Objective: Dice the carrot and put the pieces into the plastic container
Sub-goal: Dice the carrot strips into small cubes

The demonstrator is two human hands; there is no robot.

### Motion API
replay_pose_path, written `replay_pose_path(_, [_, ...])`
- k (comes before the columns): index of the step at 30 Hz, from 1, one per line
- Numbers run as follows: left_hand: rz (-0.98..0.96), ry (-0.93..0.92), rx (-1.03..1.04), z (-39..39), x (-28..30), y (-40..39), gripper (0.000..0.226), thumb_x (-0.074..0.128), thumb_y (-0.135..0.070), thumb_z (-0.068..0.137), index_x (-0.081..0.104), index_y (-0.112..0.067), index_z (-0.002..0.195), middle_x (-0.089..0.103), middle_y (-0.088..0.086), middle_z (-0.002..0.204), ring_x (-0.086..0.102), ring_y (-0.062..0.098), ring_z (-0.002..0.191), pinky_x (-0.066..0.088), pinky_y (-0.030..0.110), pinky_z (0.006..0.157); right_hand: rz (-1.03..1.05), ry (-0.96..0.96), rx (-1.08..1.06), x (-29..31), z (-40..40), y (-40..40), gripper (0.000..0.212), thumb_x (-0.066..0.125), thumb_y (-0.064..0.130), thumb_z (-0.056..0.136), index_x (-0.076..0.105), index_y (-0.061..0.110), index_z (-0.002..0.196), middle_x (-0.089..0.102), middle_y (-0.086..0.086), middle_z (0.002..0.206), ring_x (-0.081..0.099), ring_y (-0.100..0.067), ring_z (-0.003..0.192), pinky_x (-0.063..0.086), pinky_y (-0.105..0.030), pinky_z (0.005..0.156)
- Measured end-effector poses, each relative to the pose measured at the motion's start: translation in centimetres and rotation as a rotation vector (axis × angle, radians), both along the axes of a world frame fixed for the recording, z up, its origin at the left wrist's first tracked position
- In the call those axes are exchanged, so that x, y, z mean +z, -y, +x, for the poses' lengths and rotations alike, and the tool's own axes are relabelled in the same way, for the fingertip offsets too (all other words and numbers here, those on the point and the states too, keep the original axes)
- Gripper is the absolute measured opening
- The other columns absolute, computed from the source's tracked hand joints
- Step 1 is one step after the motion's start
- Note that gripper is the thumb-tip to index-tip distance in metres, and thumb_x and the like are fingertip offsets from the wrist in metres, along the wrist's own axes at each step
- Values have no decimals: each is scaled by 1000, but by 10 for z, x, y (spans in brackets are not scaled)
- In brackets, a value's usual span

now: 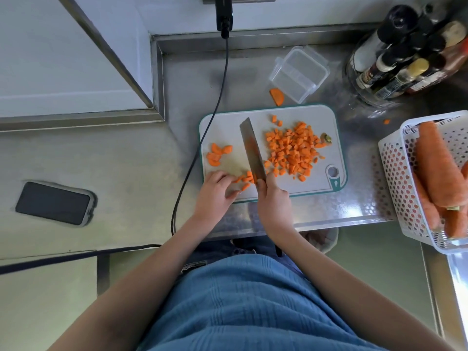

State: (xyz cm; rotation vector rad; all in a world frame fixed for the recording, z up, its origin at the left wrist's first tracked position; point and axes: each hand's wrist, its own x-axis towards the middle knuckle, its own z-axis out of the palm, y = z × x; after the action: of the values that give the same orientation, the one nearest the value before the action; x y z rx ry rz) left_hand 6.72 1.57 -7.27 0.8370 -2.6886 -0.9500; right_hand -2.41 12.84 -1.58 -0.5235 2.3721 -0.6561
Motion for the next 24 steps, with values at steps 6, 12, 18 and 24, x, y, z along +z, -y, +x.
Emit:
replay_pose_path(6, [28, -19, 9, -10, 0, -3, 25, 76, -25, 78, 72, -7, 94, 62, 5, 90, 57, 24, 87, 44, 25, 79, 35, 1, 9, -6, 3, 4, 26, 29, 33, 104, 42, 11, 109, 58, -14, 74, 58, -36, 68, 48, -40, 57])
replay_pose_path(12, [37, 0, -9, -14, -2, -4, 22, 77, -15, 74, 71, -5, 93, 62, 7, 89, 57, 26, 87, 46, 27, 77, 129, -59, 64, -11, 7, 7, 22, 27, 29, 104, 38, 11, 111, 63, -19, 81, 60, -37, 73, 52, -44, 63])
replay_pose_path(18, [64, -37, 25, -21, -4, -4, 10, 73, -10, 77, 69, -5, 84, 61, 7, 82, 58, 24, 81, 48, 31, 69, 155, -71, 88, -12, 2, 9, 24, 27, 30, 104, 40, 11, 110, 65, -19, 87, 62, -39, 79, 50, -42, 65])
replay_pose_path(24, [87, -35, -33, -27, -2, -2, 12, 75, -5, 73, 69, -3, 83, 62, 9, 81, 58, 26, 78, 49, 32, 66, 169, -96, 43, -16, -8, 3, 26, 27, 29, 104, 40, 12, 120, 64, -18, 81, 62, -37, 72, 51, -41, 60])
